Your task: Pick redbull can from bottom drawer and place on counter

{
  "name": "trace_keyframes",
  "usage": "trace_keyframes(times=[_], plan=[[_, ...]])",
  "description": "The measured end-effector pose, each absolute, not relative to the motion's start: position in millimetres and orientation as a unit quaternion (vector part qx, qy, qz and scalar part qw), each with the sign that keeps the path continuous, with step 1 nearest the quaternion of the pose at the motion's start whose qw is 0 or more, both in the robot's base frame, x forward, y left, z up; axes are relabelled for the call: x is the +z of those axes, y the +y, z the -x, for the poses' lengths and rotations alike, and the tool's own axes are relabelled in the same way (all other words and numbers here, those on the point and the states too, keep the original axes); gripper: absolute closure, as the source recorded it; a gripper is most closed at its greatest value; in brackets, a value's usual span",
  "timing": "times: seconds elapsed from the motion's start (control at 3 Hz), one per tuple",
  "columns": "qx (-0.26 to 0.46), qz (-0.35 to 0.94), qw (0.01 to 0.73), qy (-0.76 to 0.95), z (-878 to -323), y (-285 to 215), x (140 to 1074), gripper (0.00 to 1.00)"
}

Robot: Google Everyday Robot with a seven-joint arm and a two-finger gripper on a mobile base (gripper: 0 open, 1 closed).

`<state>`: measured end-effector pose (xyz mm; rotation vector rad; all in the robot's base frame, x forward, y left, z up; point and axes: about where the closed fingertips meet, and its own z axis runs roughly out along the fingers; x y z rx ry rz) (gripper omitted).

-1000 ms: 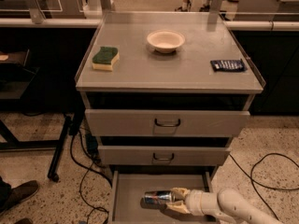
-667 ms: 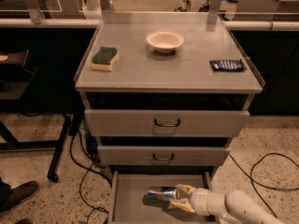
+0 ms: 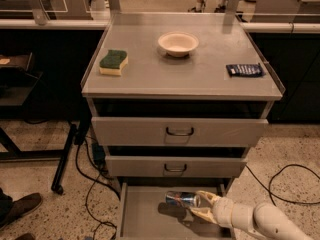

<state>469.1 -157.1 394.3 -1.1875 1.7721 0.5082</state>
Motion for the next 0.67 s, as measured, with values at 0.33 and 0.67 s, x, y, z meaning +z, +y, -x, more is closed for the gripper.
trace_keyframes(times=[0.33,0.67], plan=[[0.218,0.474,0.475,0.709,-470.3,-156.9,424.6,1.00],[0.213,0.481,0.497,0.690,-471.0,-156.7,469.4,1.00]])
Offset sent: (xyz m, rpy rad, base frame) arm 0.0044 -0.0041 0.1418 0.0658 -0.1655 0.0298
